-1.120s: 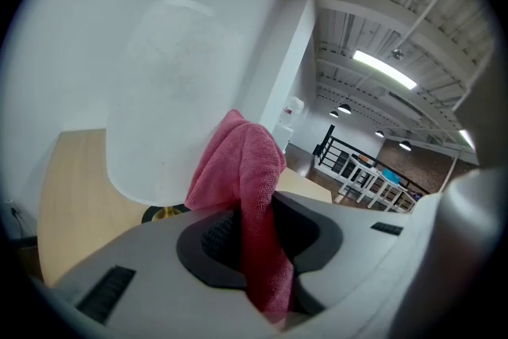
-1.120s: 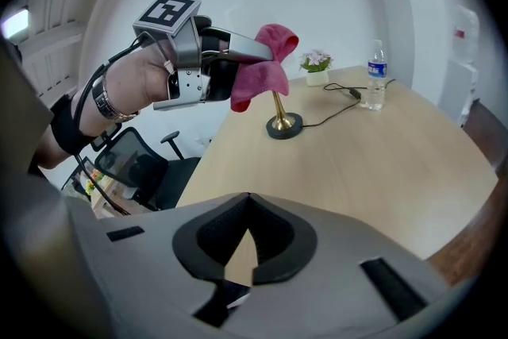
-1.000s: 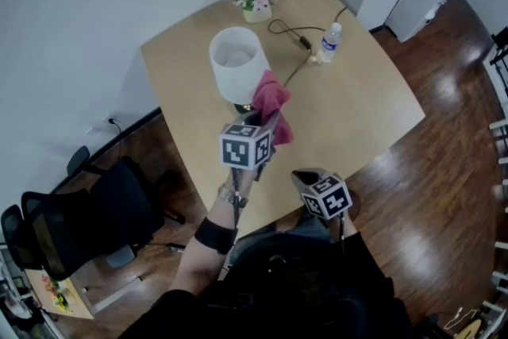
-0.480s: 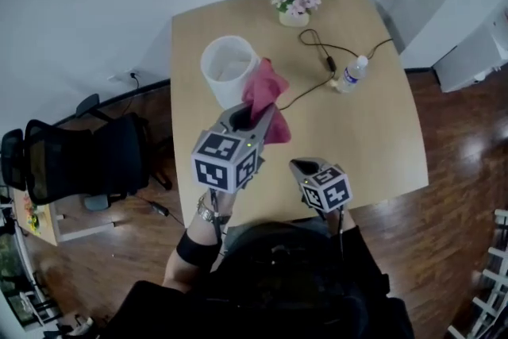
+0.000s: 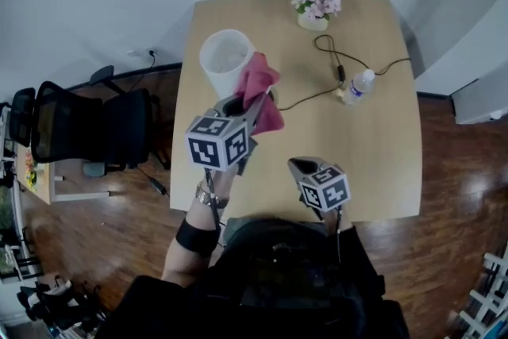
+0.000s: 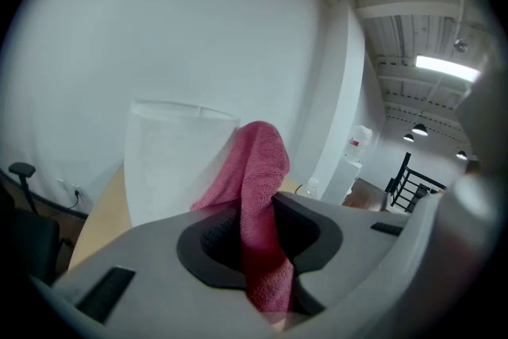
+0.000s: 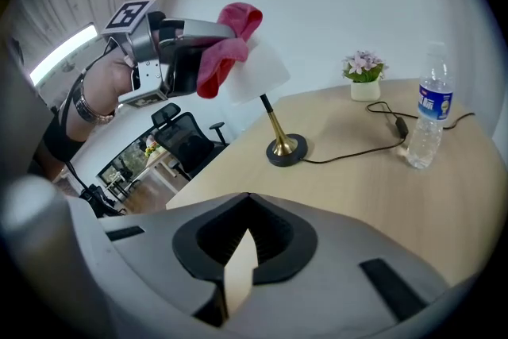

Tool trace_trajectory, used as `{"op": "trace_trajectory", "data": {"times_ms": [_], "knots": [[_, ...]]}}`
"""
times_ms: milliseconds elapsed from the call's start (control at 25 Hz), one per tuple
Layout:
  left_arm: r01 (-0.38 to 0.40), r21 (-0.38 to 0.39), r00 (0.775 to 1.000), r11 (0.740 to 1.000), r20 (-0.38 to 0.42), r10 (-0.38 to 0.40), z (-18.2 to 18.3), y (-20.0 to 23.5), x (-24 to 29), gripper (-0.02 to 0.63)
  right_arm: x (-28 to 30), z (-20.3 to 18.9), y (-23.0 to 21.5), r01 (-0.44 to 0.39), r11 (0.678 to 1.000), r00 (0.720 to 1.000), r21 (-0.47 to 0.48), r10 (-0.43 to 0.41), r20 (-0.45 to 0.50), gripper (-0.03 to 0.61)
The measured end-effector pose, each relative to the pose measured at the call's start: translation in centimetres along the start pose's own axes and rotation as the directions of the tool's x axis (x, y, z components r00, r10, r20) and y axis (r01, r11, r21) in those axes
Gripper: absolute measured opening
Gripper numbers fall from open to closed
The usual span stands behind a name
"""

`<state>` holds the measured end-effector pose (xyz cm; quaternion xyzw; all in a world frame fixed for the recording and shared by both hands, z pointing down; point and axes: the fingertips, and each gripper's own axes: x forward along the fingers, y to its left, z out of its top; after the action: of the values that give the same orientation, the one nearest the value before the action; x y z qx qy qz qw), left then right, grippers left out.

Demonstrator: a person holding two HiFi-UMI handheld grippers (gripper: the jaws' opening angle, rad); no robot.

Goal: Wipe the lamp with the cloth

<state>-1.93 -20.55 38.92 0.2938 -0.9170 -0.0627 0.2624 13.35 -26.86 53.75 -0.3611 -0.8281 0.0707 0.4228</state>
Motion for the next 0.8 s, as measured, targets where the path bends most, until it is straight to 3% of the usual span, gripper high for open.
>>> {"op": "trace_trajectory", "data": {"times_ms": [360, 640, 800], "knots": [[-0.075, -0.089, 0.985, 0.993, -0.163, 0.06, -8.4, 2.6, 3.1, 0.097, -1.0, -0.9, -0.4, -0.019, 1.0, 1.0, 0.015, 0.019, -0.02, 0.005], [-0.024, -0.1, 0.971, 0.995, -0.241, -0.001, -11.5, 2.8, 4.3, 0.098, -1.1, -1.4, 0.2, 0.053, 0.997, 0.999, 0.048, -0.053, -0.006, 0.005], [0.026, -0.092, 0.968, 0.995, -0.247, -0.048, -12.1, 2.4, 3.9, 0.098, -1.7, -1.2, 1.1, 0.099, 0.993, 0.995, 0.07, -0.1, 0.014, 0.005]]}}
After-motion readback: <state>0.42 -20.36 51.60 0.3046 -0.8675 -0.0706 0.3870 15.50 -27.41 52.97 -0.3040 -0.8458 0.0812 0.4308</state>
